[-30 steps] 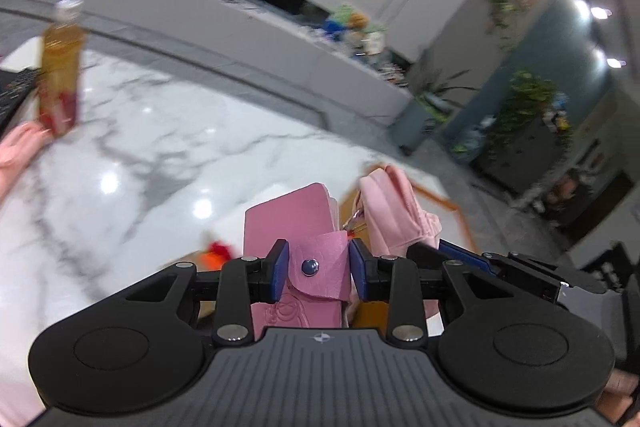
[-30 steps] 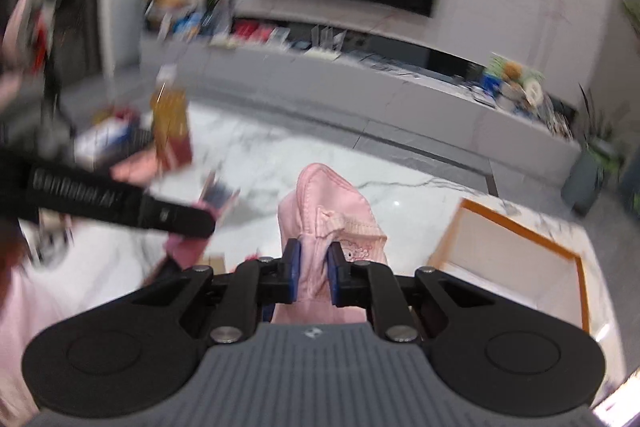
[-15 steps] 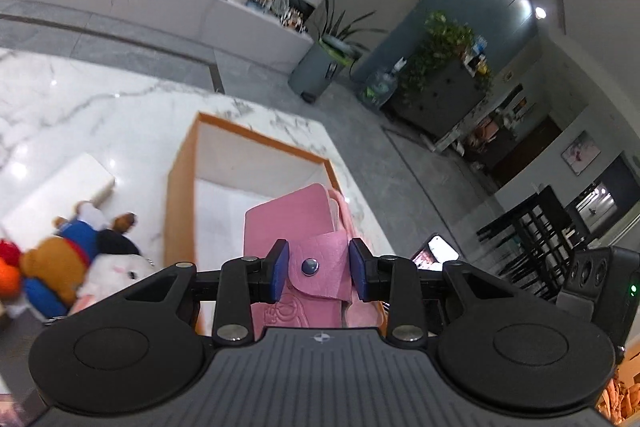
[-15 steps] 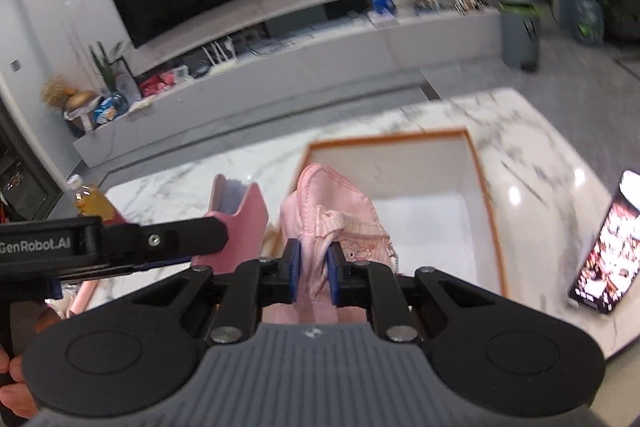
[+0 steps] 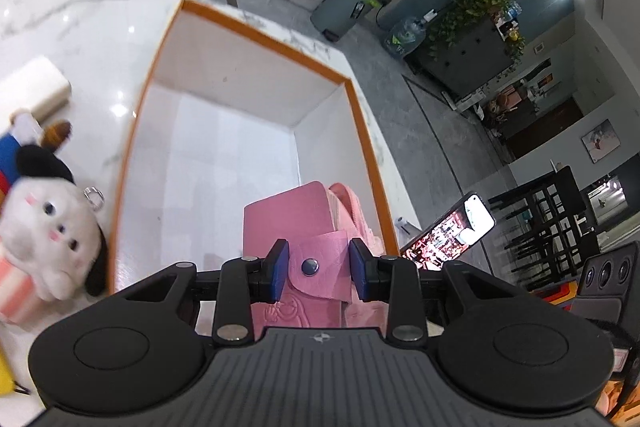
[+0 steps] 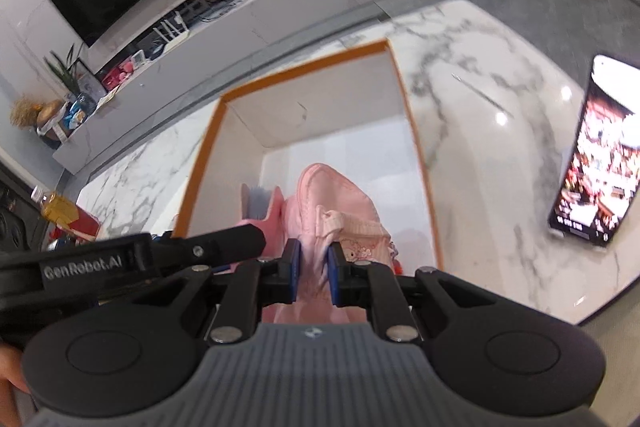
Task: Organize objects
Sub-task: 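Carry the wallet and pouch over the orange shoebox with both tools, then lower the wallet into the shoebox and open the left tool while the right tool releases the pouch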
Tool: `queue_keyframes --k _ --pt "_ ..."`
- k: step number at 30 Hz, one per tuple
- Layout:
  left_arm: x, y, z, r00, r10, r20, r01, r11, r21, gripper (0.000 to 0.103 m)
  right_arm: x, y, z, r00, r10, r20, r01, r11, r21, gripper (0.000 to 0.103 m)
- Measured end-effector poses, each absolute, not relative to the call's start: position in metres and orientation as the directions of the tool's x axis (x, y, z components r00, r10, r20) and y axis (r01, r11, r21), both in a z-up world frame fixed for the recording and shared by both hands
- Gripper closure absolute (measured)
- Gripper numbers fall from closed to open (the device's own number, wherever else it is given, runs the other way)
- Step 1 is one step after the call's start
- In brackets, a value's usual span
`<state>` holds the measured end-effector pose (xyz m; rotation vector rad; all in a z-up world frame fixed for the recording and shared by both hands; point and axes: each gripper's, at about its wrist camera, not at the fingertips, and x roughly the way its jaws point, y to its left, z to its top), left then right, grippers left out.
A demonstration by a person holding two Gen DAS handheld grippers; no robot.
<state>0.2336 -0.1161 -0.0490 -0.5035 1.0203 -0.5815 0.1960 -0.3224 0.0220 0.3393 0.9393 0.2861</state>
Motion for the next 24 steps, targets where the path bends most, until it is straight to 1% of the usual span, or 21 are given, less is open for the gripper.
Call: queue_keyframes --k 3,7,9,15,17,19,21,24 --pt "0.235 -0.118 -0.058 0.379 -0.670 -0.638 0.190 0.731 -0.655 0.065 0.201 -0.329 0.020 0.546 0.369 -0.752 -0.069 0.914 0.399 0.087" --pt "0.237 -0.120 -0.071 0.355 -0.688 -0.633 0.164 0.712 -0.683 0.065 0.208 -0.330 0.017 0.510 0.335 -0.792 -0.072 0.934 0.349 0.085" --pt "0.238 -0.117 -0.077 0.342 -0.702 -0.625 0.139 0.696 -0.705 0.065 0.213 -0.330 0.013 0.490 0.317 -0.812 -0.069 0.943 0.326 0.082" --pt "0.242 -0.112 -0.085 0.326 -0.737 -0.592 0.090 0.648 -0.756 0.065 0.212 -0.320 0.012 0.483 0.245 -0.840 -0.121 0.969 0.213 0.081" --pt "0.244 -0.109 -0.088 0.320 -0.753 -0.576 0.071 0.625 -0.778 0.065 0.211 -0.316 0.016 0.488 0.218 -0.845 -0.149 0.975 0.166 0.078" --pt "0.246 -0.110 -0.093 0.305 -0.767 -0.564 0.052 0.605 -0.795 0.065 0.211 -0.309 0.017 0.483 0.182 -0.857 -0.206 0.974 0.091 0.078" --pt "0.247 -0.112 -0.100 0.282 -0.792 -0.541 0.027 0.570 -0.821 0.065 0.208 -0.301 0.018 0.486 0.139 -0.863 -0.270 0.963 0.003 0.082" --pt "0.248 -0.118 -0.104 0.282 -0.787 -0.550 0.018 0.577 -0.817 0.065 0.202 -0.289 0.018 0.491 0.082 -0.867 -0.359 0.926 -0.116 0.084"
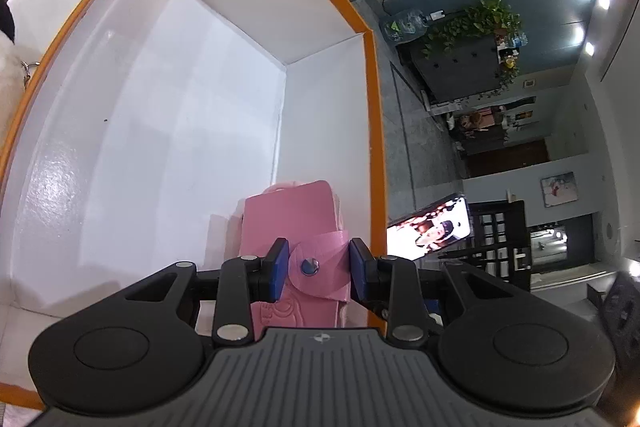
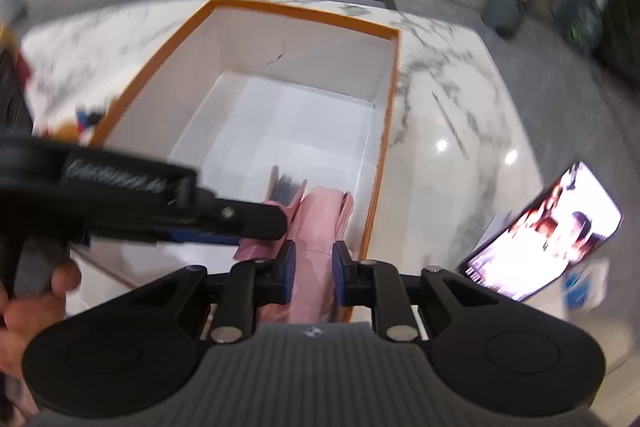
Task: Organize objects
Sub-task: 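Lower the wallet into the shoebox and open the left tool while the right tool releases the pouch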
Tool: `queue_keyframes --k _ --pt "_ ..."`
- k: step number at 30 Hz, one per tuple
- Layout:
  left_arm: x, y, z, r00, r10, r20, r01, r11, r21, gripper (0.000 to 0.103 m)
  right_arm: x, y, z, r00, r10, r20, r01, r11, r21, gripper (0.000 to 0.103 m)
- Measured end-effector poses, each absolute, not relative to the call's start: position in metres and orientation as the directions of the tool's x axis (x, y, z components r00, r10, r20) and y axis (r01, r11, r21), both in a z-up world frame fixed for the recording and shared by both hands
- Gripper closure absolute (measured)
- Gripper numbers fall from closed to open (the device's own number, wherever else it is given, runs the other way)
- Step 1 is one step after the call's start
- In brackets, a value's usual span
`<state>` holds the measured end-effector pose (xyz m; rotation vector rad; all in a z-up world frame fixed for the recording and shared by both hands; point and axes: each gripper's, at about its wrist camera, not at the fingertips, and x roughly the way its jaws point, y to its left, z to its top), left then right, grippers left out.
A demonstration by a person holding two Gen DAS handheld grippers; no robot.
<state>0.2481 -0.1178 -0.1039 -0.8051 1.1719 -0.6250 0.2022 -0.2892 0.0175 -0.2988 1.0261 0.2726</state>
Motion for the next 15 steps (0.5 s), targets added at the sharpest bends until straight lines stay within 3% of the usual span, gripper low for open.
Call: queue_keyframes --k 5,15 --pt "0.251 -0.120 -0.108 0.274 -0.778 -0.565 -0.011 0.585 -0.811 0.065 0.202 -0.288 0.008 0.453 0.045 -0.891 -0.440 0.880 -0.179 0.087" --pt "0.253 -0.126 -0.117 0.231 -0.743 -0.628 -0.021 0.642 -0.767 0.064 0.208 -0.302 0.016 0.443 0.129 -0.887 -0.416 0.906 -0.076 0.087"
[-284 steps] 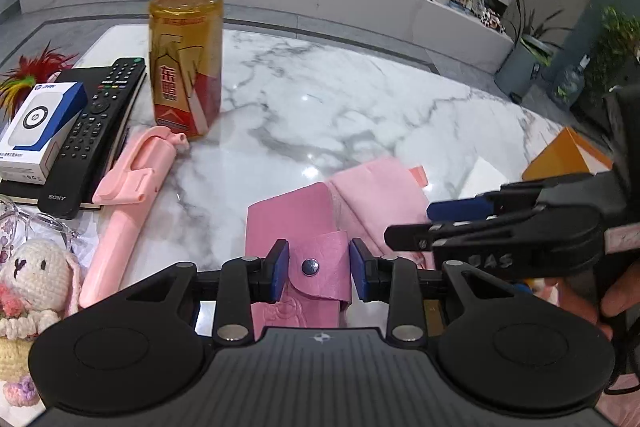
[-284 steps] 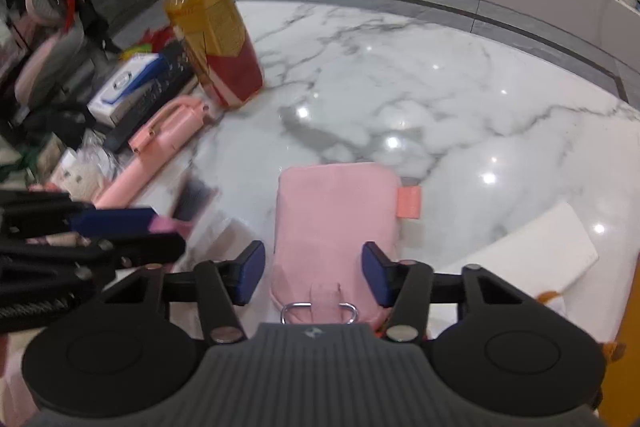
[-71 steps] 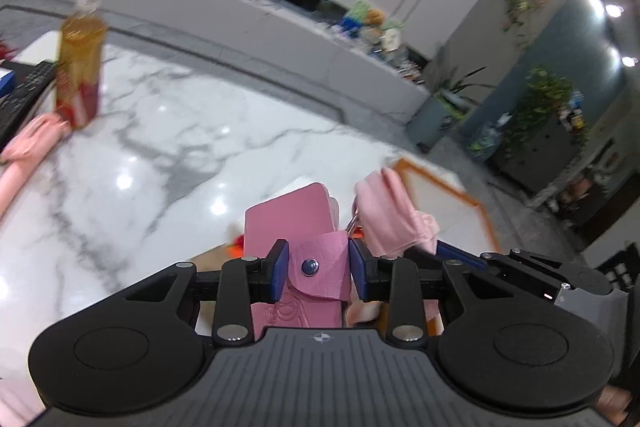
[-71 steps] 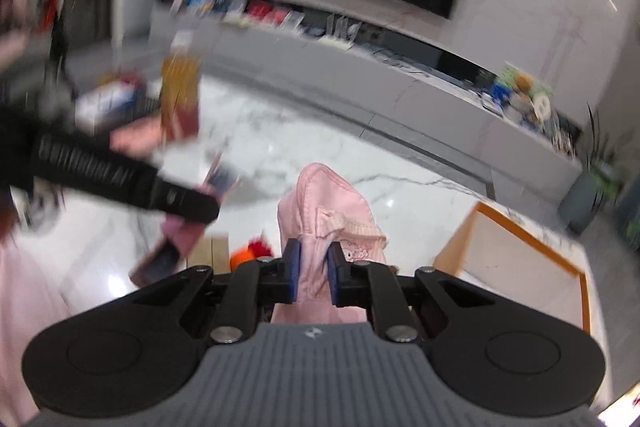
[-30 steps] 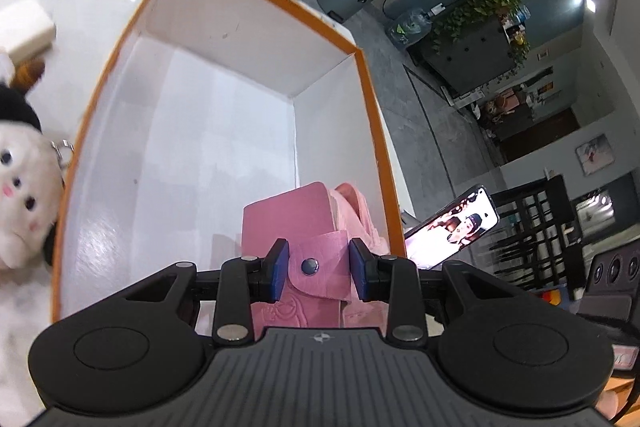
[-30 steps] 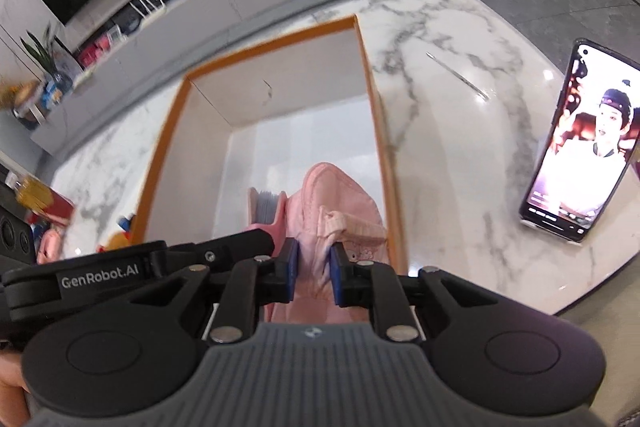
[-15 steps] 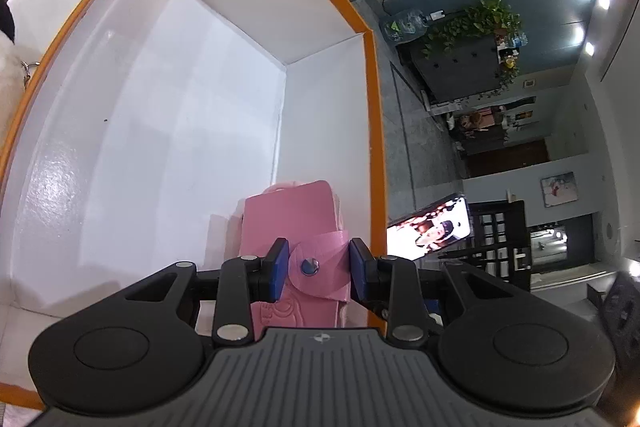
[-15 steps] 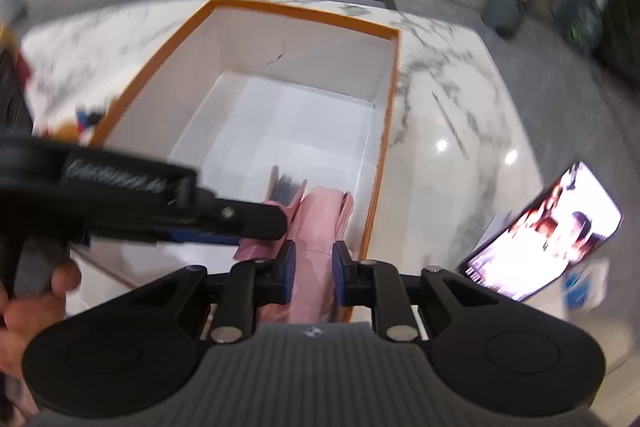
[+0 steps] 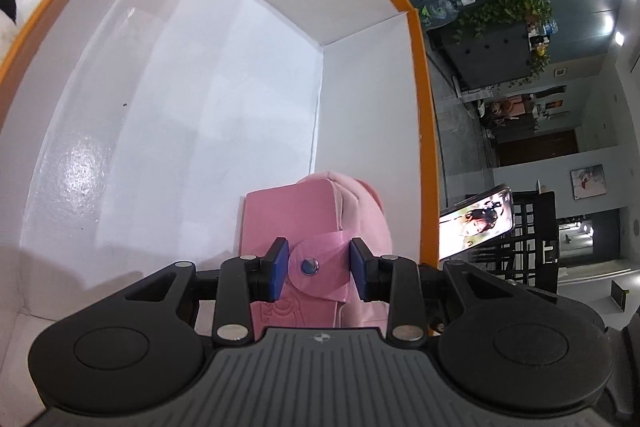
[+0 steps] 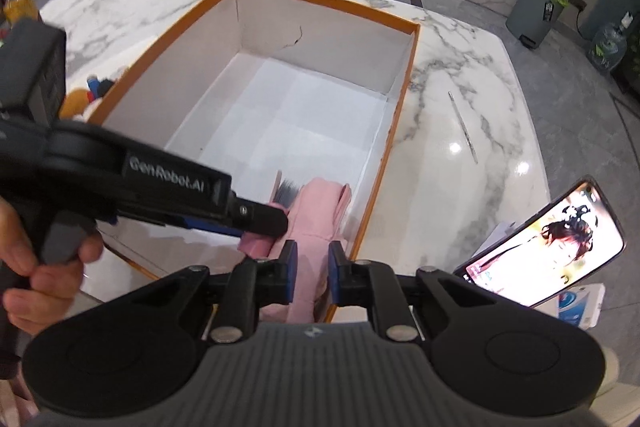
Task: Organize objects
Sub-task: 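Lower the wallet into the shoebox and open the left tool while the right tool releases the pouch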
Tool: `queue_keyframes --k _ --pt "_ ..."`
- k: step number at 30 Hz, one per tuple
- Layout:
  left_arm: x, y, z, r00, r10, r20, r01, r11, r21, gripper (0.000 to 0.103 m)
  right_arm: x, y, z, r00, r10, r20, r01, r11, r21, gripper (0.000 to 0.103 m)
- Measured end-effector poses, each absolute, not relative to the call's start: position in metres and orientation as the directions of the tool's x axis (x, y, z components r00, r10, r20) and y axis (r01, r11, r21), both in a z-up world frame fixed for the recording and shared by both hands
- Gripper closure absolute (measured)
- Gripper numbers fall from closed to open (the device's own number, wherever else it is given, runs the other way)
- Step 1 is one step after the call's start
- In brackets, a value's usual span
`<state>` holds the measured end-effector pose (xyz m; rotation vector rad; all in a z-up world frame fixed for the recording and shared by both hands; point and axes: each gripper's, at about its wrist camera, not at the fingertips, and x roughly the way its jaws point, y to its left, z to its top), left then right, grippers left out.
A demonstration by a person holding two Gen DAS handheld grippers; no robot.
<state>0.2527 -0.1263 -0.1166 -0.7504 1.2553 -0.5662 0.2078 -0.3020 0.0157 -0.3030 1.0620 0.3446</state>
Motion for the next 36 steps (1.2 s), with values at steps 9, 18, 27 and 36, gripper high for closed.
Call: queue_keyframes --k 9,18,27,36 --pt "0.252 -0.129 -0.111 0.223 -0.721 -0.656 0.017 0.675 -0.737 0.059 0.208 -0.300 0.014 0.429 0.133 -0.893 -0.430 0.900 -0.073 0.080" --pt "0.247 -0.142 -0.091 0.229 -0.653 -0.722 0.160 0.757 -0.633 0.065 0.206 -0.296 0.015 0.436 0.135 -0.890 -0.447 0.891 -0.084 0.074" --pt "0.250 -0.144 -0.091 0.209 -0.656 -0.725 0.195 0.755 -0.626 0.066 0.206 -0.297 0.010 0.425 0.132 -0.896 -0.443 0.893 -0.079 0.073" --pt "0.251 -0.134 -0.091 0.220 -0.699 -0.680 0.141 0.713 -0.687 0.048 0.204 -0.296 0.010 0.423 0.134 -0.896 -0.446 0.891 -0.077 0.069"
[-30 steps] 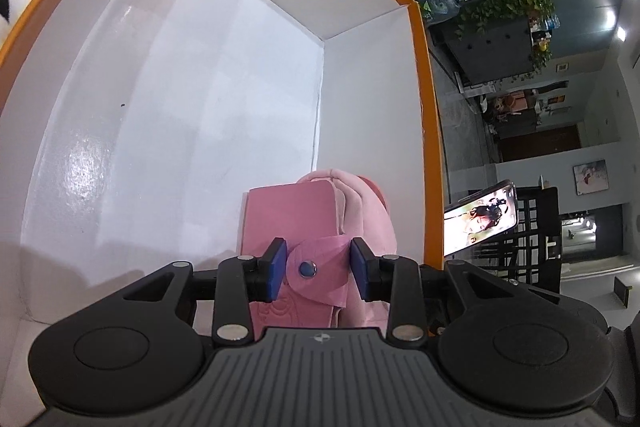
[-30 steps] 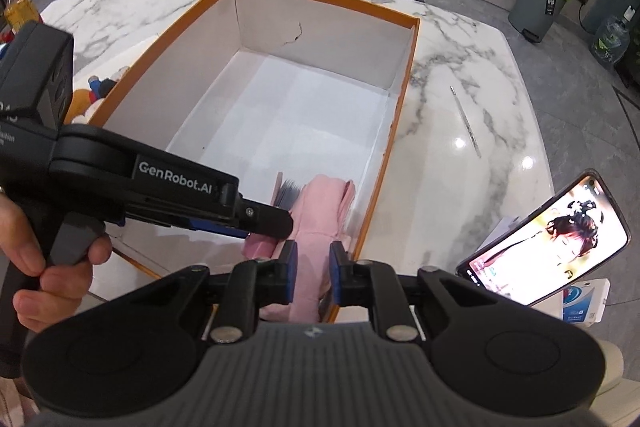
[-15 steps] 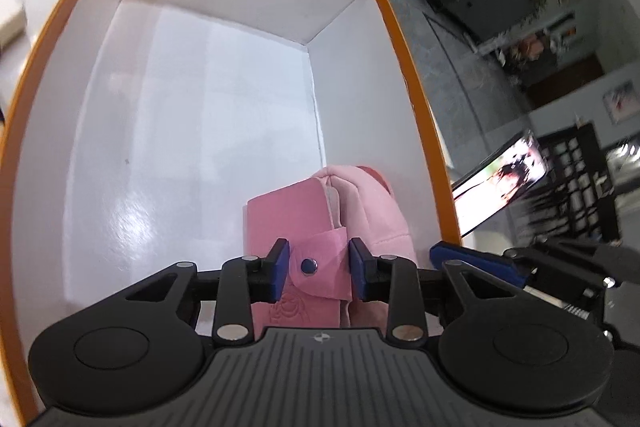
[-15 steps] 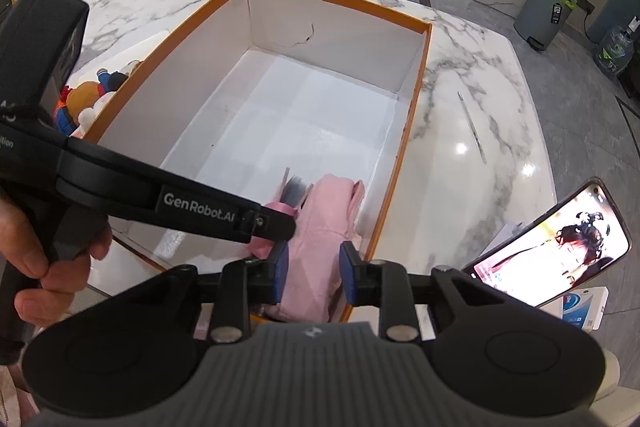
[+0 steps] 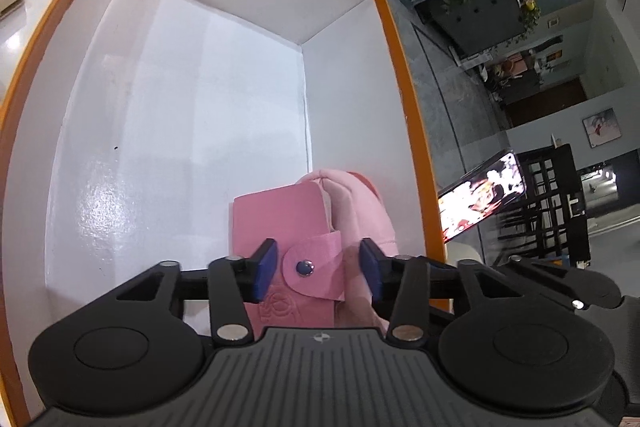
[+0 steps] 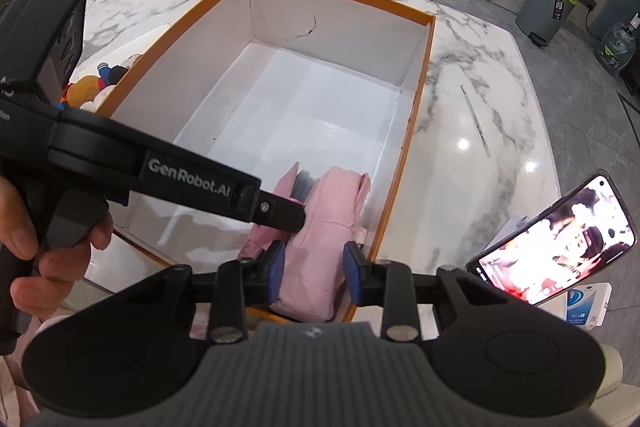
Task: Organize objects
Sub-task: 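Lower the wallet into the shoebox and open the left tool while the right tool releases the pouch, then move the left tool to the card deck while the right tool reaches the dark grey box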
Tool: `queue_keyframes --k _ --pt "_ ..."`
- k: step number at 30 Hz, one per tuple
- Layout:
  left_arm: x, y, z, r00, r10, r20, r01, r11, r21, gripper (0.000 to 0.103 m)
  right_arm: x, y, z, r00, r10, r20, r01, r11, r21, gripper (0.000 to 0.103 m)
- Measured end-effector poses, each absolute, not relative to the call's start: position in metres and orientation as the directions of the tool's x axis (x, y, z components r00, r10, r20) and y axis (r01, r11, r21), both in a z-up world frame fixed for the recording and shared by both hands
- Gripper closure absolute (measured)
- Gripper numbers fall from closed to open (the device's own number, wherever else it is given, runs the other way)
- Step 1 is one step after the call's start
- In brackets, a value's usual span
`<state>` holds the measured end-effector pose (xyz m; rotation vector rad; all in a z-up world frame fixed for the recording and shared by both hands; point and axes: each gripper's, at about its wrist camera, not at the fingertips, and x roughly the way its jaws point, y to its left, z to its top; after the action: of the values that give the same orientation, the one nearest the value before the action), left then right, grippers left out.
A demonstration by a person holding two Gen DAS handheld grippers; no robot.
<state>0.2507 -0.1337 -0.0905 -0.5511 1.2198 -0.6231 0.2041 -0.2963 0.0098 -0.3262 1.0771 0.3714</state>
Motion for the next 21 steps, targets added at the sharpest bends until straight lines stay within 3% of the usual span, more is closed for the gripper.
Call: queue_keyframes --k 9,12,14,21 --pt "0.238 -0.129 -0.070 0.281 -0.682 -0.676 0.184 0.729 -0.659 0.048 0.193 -0.293 0.022 0.459 0.143 -0.877 -0.447 0.890 -0.089 0.064" --pt "0.220 -0.116 -0.044 0.355 -0.673 -0.648 0.250 0.737 -0.628 0.048 0.182 -0.290 0.034 0.507 0.195 -0.839 -0.457 0.886 -0.071 0.062" --pt "0.206 -0.104 -0.027 0.406 -0.655 -0.637 0.281 0.753 -0.595 0.048 0.173 -0.284 0.040 0.534 0.245 -0.809 -0.467 0.883 -0.040 0.055" --pt "0.165 -0.045 0.008 0.524 -0.564 -0.638 0.298 0.823 -0.483 0.048 0.145 -0.246 0.051 0.542 0.421 -0.727 -0.508 0.854 0.116 0.054"
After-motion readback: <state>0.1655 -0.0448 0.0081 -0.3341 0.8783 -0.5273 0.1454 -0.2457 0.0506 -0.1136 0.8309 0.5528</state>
